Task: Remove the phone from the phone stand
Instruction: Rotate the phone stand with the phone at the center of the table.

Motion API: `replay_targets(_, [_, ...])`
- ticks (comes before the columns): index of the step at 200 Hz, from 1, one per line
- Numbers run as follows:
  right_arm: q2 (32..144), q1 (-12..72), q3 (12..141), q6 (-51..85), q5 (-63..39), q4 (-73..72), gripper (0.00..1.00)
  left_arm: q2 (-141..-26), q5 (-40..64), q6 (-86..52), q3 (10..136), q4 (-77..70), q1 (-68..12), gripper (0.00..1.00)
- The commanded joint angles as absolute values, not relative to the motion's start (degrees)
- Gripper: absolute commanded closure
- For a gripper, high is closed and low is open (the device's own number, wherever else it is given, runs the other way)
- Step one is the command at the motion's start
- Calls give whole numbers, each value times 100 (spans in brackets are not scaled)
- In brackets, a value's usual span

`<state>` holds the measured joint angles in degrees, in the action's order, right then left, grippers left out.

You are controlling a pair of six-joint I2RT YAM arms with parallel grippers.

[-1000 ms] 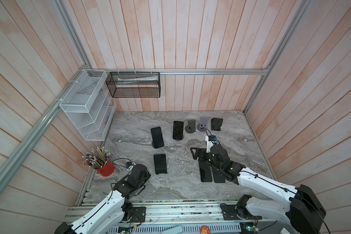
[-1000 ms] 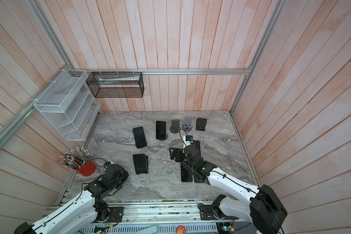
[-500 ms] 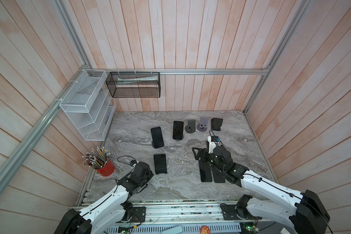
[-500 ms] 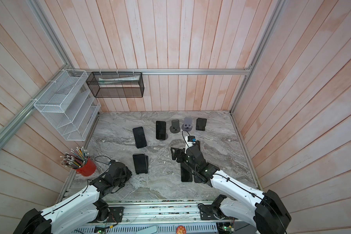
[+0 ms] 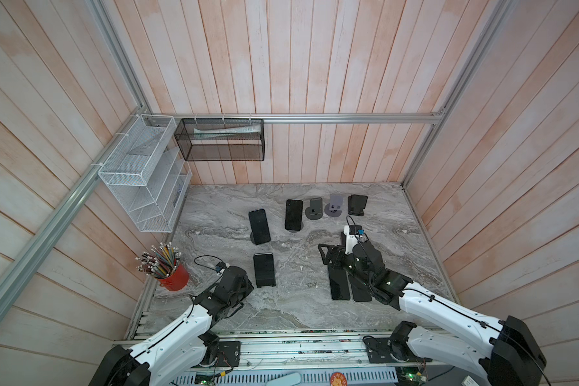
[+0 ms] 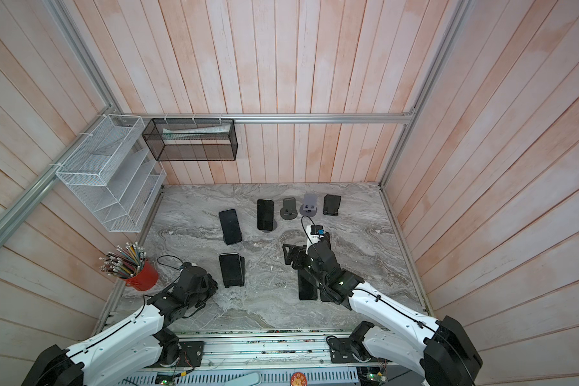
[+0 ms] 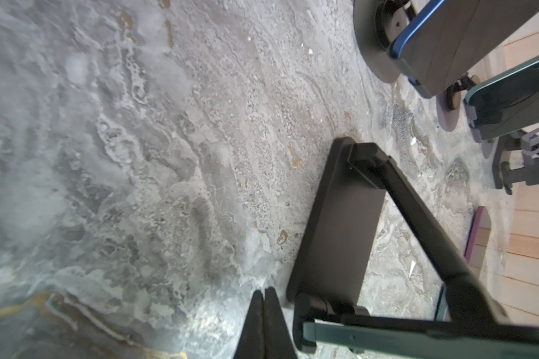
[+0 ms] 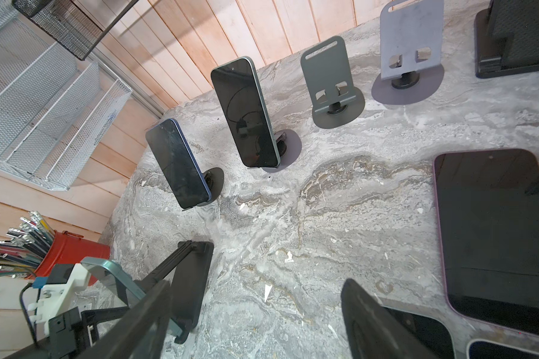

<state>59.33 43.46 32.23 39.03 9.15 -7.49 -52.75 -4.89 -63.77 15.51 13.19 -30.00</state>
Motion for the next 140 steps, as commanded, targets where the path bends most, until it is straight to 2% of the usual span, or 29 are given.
replay_targets(1, [5955, 4385, 3201, 3920, 999, -698, 14, -5436, -379, -6179, 1618, 1088, -2988, 100])
replay_targets(140, [5897, 4385, 3107, 3902, 1127, -695, 14, -5681, -316, -6301, 1499, 778, -3302, 100])
